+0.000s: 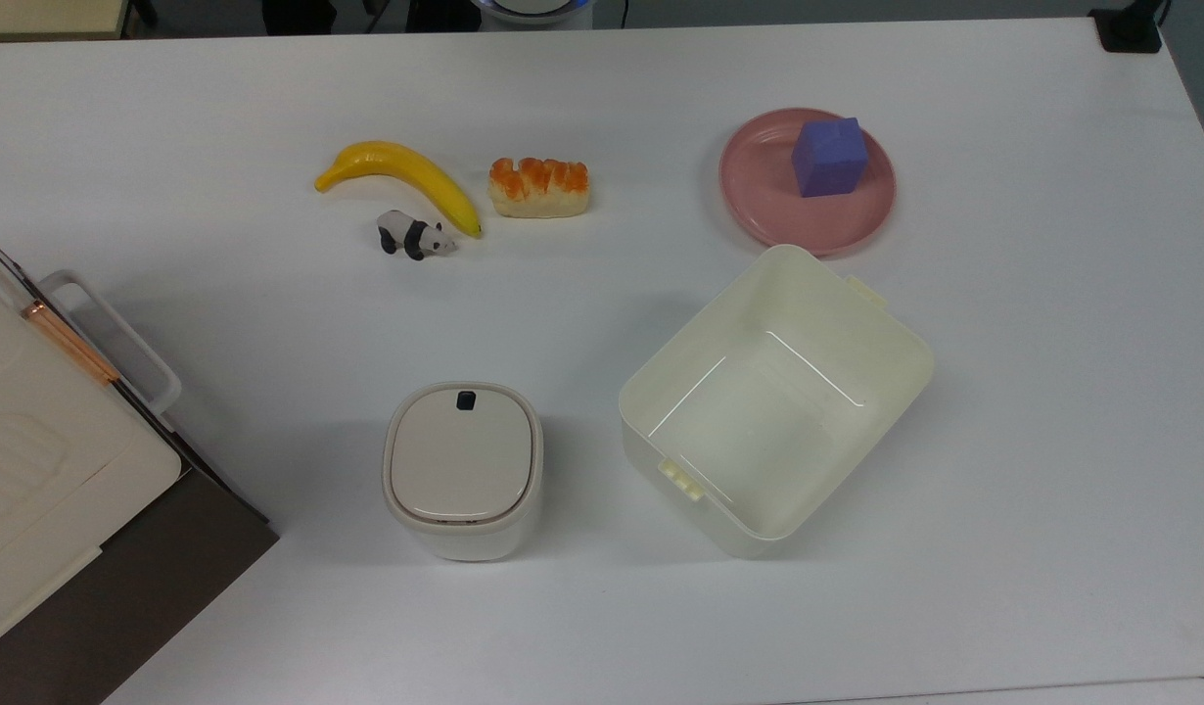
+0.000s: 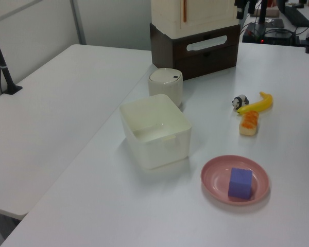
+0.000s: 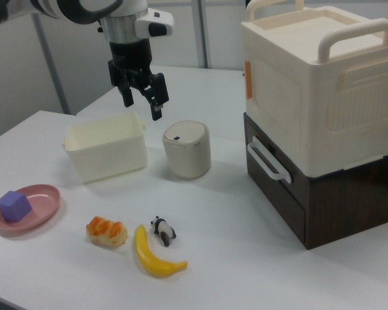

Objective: Slide the drawer open

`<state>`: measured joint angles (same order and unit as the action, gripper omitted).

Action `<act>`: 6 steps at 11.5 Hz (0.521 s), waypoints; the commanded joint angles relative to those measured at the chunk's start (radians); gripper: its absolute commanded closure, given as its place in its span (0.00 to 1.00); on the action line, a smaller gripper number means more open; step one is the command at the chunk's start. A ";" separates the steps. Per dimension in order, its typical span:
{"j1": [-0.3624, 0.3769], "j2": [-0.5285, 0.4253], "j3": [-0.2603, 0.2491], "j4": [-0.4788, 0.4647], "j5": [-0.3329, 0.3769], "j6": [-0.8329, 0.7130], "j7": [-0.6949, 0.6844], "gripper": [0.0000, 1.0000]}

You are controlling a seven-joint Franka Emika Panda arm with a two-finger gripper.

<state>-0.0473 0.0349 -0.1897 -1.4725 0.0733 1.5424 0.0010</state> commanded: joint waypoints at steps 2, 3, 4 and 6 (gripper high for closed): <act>0.015 -0.017 -0.005 -0.011 -0.006 -0.019 -0.010 0.00; 0.015 -0.017 -0.007 -0.011 -0.006 -0.015 -0.013 0.00; 0.015 -0.017 -0.007 -0.011 -0.006 -0.016 -0.021 0.00; 0.015 -0.018 -0.008 -0.011 -0.004 -0.015 -0.022 0.00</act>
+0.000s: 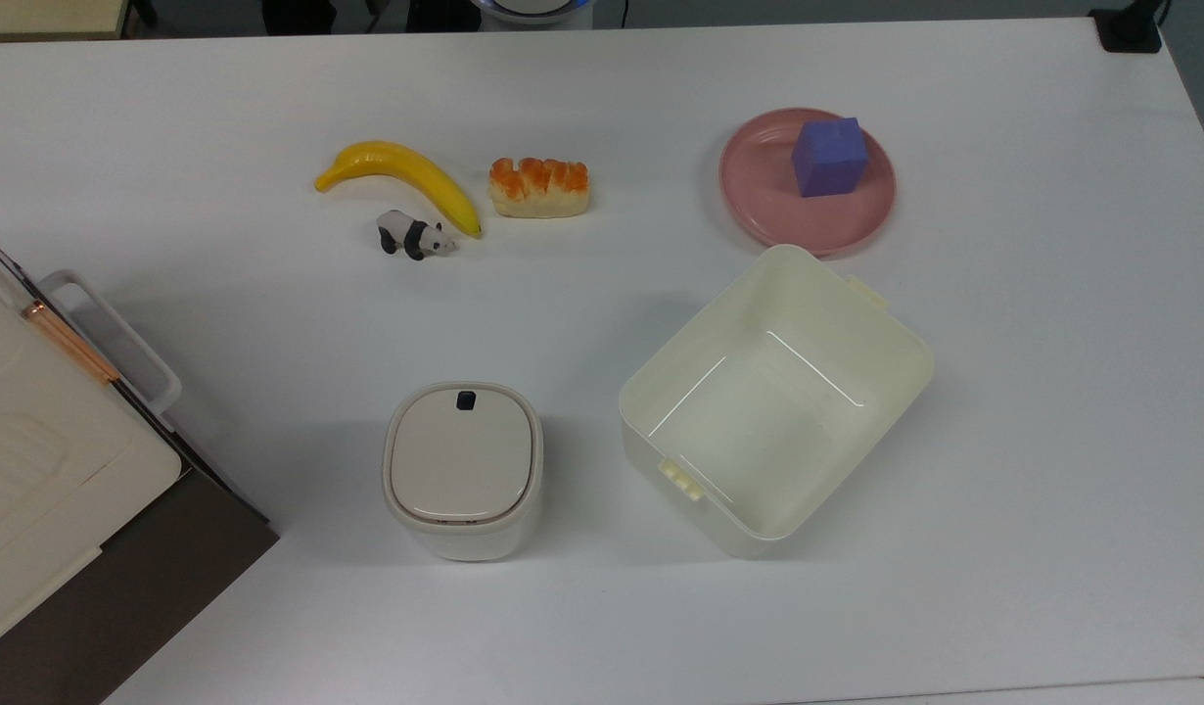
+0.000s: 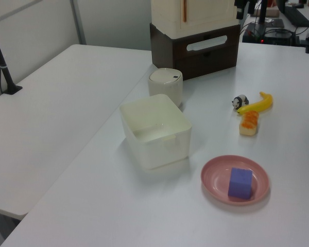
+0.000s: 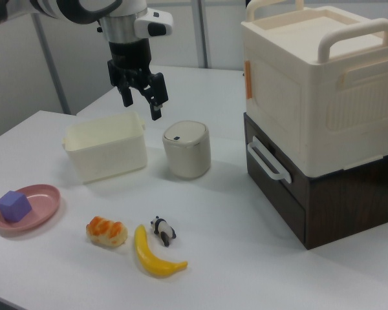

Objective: Slide the drawer open

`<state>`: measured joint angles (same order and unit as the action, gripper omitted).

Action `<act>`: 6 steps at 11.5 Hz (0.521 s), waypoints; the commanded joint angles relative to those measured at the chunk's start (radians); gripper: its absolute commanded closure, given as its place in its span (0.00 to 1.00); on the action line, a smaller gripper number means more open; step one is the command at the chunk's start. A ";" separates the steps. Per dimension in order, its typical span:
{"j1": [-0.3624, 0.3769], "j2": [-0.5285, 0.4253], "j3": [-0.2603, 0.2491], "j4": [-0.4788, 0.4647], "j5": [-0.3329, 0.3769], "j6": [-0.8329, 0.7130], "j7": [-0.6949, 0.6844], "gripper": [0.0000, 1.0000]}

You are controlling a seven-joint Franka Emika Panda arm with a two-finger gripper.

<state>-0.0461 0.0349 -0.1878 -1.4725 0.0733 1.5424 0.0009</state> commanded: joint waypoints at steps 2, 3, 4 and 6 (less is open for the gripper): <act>0.014 -0.018 -0.010 -0.011 -0.004 -0.018 -0.022 0.00; 0.009 -0.018 -0.013 -0.011 -0.003 -0.021 -0.022 0.00; 0.009 -0.017 -0.013 -0.012 -0.004 -0.019 -0.024 0.00; 0.009 -0.015 -0.012 -0.014 -0.009 -0.018 -0.030 0.00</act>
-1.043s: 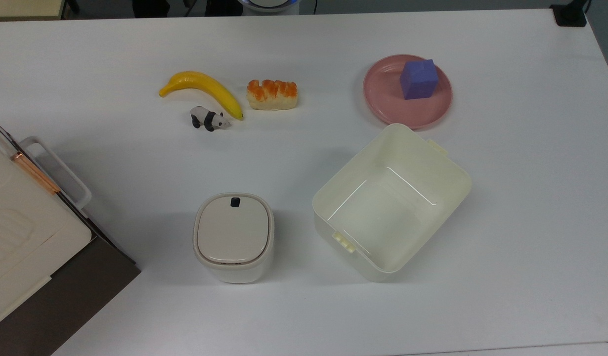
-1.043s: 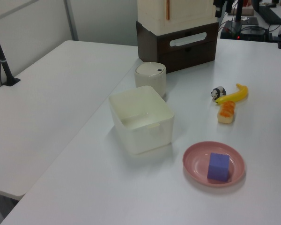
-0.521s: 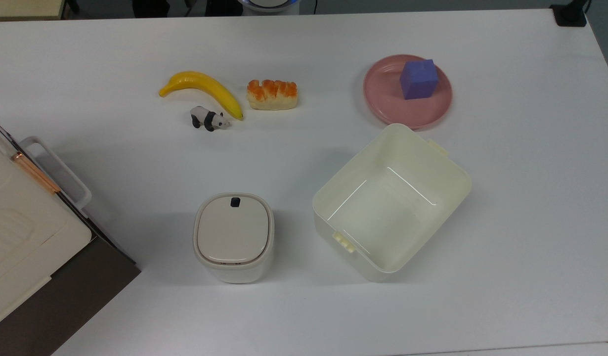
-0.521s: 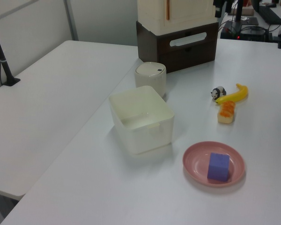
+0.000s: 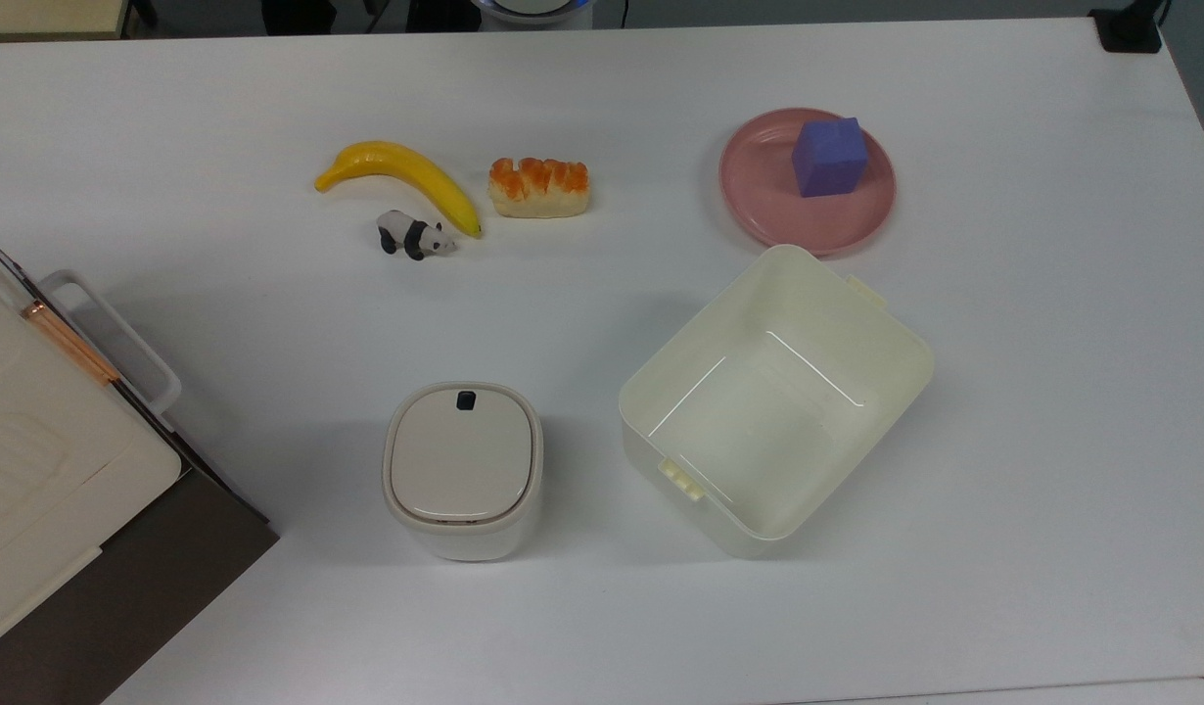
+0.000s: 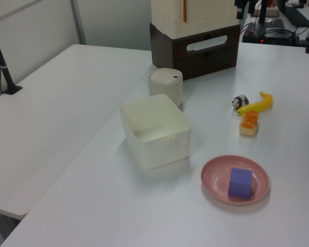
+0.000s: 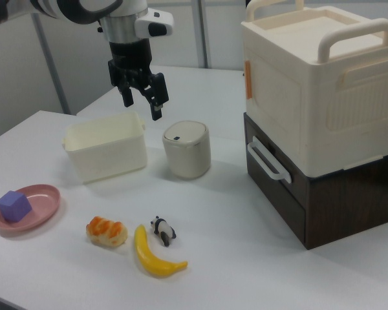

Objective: Slide the drawer open

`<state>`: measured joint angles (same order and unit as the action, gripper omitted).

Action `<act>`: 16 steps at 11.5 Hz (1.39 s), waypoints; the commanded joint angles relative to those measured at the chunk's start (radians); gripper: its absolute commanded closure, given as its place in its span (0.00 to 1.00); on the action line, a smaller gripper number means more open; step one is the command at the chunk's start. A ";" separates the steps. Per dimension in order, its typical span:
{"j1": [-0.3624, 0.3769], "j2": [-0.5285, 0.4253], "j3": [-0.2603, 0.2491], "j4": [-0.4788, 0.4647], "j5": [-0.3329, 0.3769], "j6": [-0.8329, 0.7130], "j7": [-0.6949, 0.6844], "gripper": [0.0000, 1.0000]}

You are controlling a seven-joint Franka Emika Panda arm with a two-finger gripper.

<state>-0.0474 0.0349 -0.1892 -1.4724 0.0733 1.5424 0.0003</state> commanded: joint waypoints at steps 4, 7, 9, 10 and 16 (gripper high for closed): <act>-0.003 0.019 -0.010 -0.014 -0.053 0.066 -0.031 0.00; -0.049 0.062 -0.010 -0.012 -0.075 0.179 -0.159 0.00; -0.087 0.082 -0.010 -0.014 -0.075 0.185 -0.356 0.00; -0.109 0.106 -0.010 -0.012 -0.079 0.186 -0.517 0.00; -0.149 0.243 -0.010 -0.020 -0.148 0.460 -0.818 0.00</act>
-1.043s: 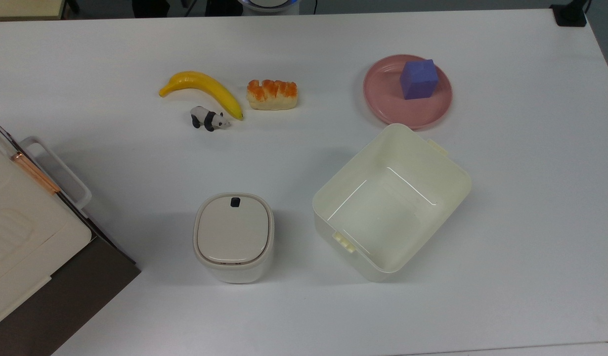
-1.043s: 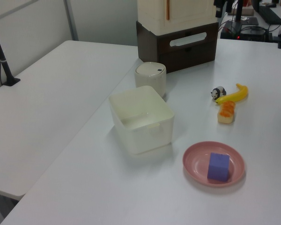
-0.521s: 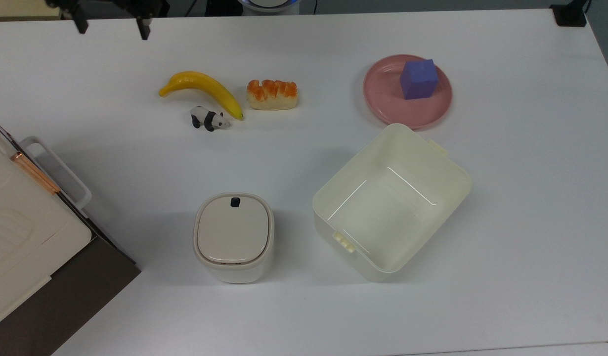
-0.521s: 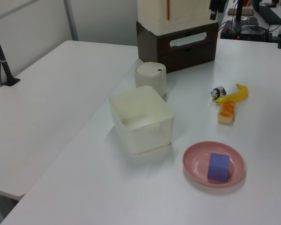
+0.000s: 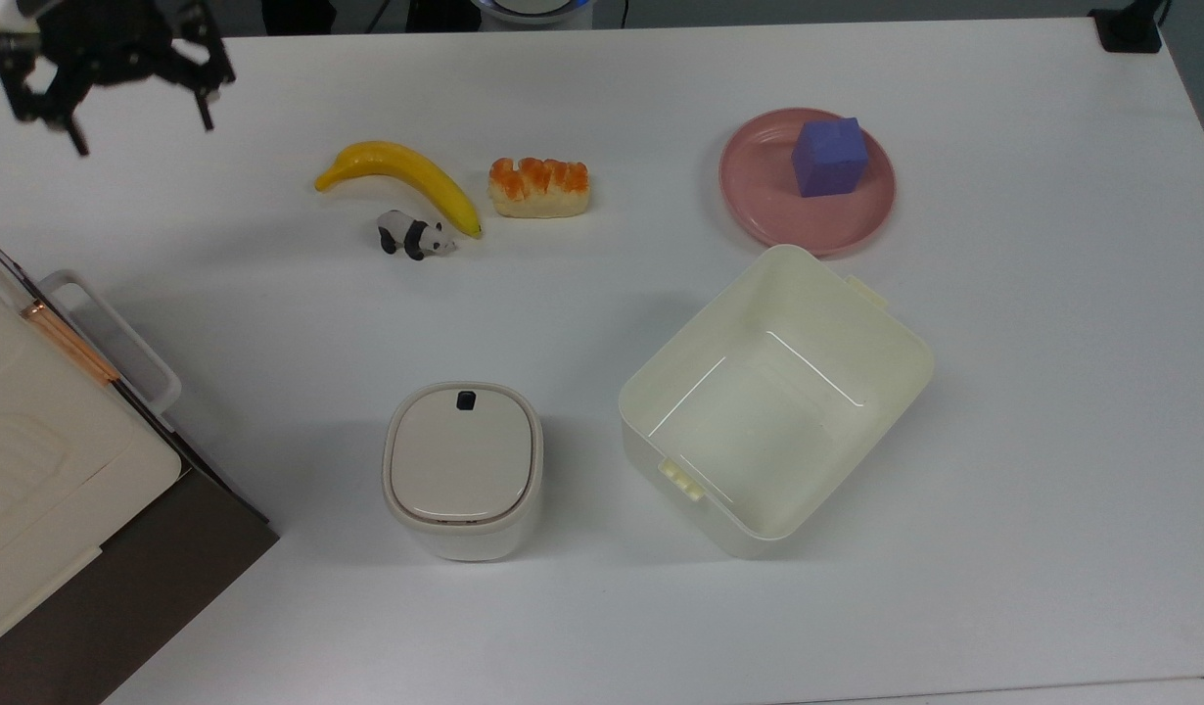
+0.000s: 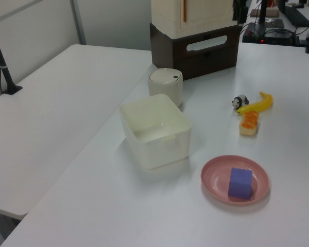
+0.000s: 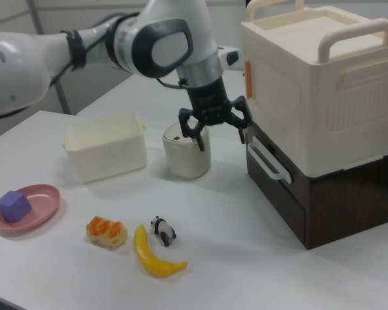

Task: Slide the drawer open
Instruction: 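Move the gripper toward the white handle of the upper brown drawer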

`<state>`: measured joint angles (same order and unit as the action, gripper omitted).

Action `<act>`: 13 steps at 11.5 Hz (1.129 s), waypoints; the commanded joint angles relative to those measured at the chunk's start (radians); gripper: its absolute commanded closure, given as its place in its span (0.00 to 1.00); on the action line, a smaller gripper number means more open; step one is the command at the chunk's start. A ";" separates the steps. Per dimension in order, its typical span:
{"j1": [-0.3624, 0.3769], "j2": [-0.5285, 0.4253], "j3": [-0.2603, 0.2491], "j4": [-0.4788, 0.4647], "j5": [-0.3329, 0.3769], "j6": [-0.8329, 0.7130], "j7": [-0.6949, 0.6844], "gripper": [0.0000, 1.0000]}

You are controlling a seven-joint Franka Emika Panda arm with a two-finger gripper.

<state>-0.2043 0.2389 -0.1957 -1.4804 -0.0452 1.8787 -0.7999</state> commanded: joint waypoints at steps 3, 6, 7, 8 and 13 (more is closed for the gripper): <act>-0.023 0.083 -0.005 -0.014 -0.048 0.255 -0.013 0.00; -0.035 0.161 -0.004 -0.015 -0.100 0.328 -0.013 0.00; -0.035 0.171 -0.004 -0.017 -0.102 0.336 -0.012 0.00; -0.035 0.178 -0.004 -0.027 -0.102 0.338 -0.013 0.00; -0.035 0.224 -0.002 -0.052 -0.128 0.387 -0.013 0.00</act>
<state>-0.2416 0.4421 -0.1939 -1.5087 -0.1507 2.1977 -0.8011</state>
